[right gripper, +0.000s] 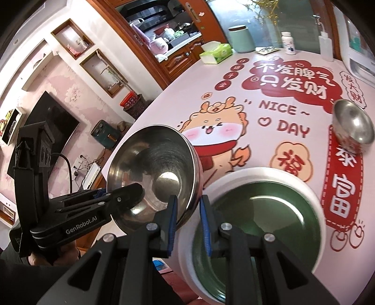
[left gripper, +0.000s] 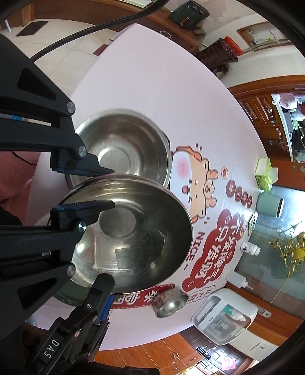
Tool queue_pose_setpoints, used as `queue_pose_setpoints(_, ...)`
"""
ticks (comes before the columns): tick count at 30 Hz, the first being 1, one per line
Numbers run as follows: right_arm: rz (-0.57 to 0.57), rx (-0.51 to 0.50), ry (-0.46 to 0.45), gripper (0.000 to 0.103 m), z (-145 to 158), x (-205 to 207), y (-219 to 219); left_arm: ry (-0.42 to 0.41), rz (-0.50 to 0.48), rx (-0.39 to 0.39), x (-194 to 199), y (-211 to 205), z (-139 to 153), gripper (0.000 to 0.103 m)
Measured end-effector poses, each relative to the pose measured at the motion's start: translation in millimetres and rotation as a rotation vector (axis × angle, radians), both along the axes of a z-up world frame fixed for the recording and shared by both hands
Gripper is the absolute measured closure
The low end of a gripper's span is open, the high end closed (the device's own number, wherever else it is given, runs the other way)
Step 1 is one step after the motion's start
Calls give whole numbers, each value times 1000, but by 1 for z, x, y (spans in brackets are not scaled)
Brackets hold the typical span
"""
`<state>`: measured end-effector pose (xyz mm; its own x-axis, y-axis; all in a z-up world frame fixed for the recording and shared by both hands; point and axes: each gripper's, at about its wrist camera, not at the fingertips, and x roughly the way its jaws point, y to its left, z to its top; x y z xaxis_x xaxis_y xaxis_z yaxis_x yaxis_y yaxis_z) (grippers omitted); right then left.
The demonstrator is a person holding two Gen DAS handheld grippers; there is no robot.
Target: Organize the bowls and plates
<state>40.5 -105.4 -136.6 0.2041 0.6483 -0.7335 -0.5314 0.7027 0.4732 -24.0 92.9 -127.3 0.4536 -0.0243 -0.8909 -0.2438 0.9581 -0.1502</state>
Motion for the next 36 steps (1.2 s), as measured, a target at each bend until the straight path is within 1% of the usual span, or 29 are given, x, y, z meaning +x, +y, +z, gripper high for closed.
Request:
queue_pose_setpoints(6,7,-9,3,83,1,-2,27,21,0,4,0,28,-3,86)
queue_pose_setpoints(7,8,-10,4,82,1,-2,32,26,-5,7,1,32,-4,86)
queue_pose_setpoints(15,-17,-28,22,81,-3,-2,61,76,-53,21,11,59,-10,86)
queue_pose_setpoints(20,-54,-49,40,81,-8,0,71,118,-112,36,22,65,-16,85)
queue_pose_setpoints(24,-87,-68,55,81,-13,0,74,130,-161,45,27,68,-20,84)
queue_pose_setpoints(29,-135,-75,95,81,-21,-1,71,167,-235,47,34,64,-31,83)
queue_pose_setpoints(36,-179,-88,108,81,-24,-5,74,183,-286,34,37,67,-37,83)
